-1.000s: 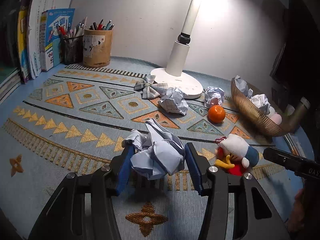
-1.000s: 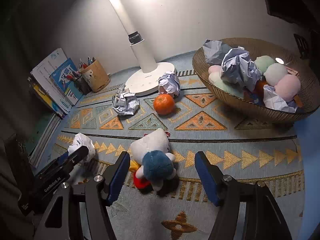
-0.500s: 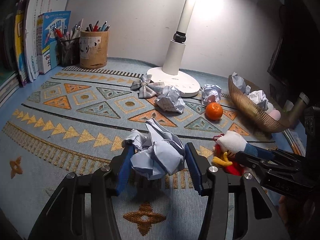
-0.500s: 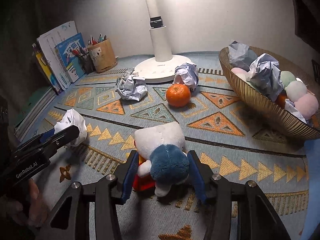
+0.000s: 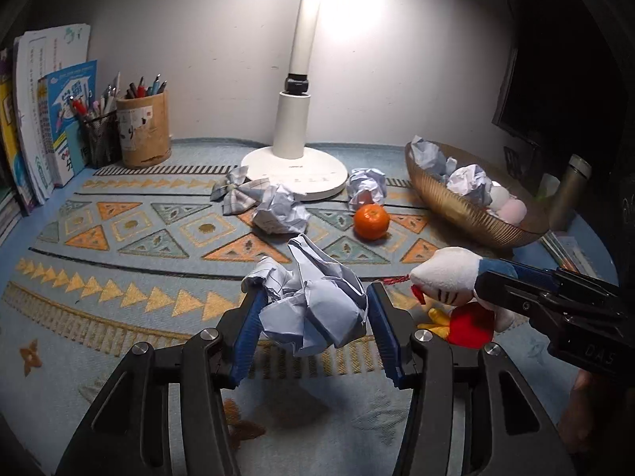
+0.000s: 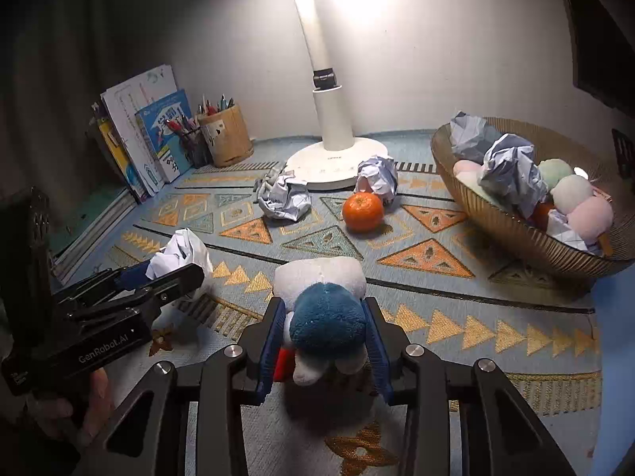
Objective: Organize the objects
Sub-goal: 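Lift paper ball and plush and carry them toward the brown bowl, then lower paper ball and white-blue-red plush into the bowl and open both grippers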
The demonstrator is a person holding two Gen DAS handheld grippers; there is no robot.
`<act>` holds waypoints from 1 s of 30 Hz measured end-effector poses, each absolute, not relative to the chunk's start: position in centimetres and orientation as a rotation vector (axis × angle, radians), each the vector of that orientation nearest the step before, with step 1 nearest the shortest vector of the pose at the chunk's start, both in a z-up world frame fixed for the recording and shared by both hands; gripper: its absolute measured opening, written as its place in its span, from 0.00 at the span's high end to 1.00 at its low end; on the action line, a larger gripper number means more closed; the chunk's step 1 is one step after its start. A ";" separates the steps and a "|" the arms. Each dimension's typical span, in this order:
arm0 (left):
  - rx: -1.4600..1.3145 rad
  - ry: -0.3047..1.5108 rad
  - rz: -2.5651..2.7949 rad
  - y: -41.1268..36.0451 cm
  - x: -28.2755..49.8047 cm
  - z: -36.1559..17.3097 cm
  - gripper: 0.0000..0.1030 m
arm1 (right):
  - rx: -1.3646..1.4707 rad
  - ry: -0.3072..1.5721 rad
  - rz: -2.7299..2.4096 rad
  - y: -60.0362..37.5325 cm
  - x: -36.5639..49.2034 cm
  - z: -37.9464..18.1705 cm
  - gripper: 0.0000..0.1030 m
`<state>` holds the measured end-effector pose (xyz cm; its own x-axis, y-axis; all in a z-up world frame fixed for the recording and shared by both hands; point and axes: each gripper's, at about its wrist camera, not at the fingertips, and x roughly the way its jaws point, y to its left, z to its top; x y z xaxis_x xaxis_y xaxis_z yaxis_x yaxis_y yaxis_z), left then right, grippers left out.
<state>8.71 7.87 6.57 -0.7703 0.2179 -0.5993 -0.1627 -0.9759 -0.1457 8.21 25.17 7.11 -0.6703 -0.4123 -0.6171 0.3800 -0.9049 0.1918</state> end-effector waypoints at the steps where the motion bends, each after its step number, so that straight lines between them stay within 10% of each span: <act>1: -0.920 -0.110 2.748 9.0 8.3 7.6 0.53 | 0.915 -0.083 -2.557 26.0 8.5 8.2 0.67; 8: -0.773 -0.102 2.628 14.7 3.3 13.3 0.53 | 0.852 -0.249 -2.653 33.7 6.3 13.4 0.69; 20: -0.910 -0.134 2.592 14.9 3.6 9.2 0.53 | 1.100 -0.322 -2.551 37.1 7.8 6.7 0.68; 22: -0.919 -0.141 2.577 14.6 4.1 8.9 0.53 | 1.091 -0.325 -2.546 38.0 8.9 6.7 0.61; 24: -0.934 -0.140 2.565 14.4 4.4 8.6 0.53 | 1.061 -0.321 -2.597 39.3 10.2 6.9 0.32; 30: -0.965 -0.118 2.536 14.9 5.3 7.7 0.53 | 1.166 -0.162 -2.565 39.8 11.3 5.1 0.32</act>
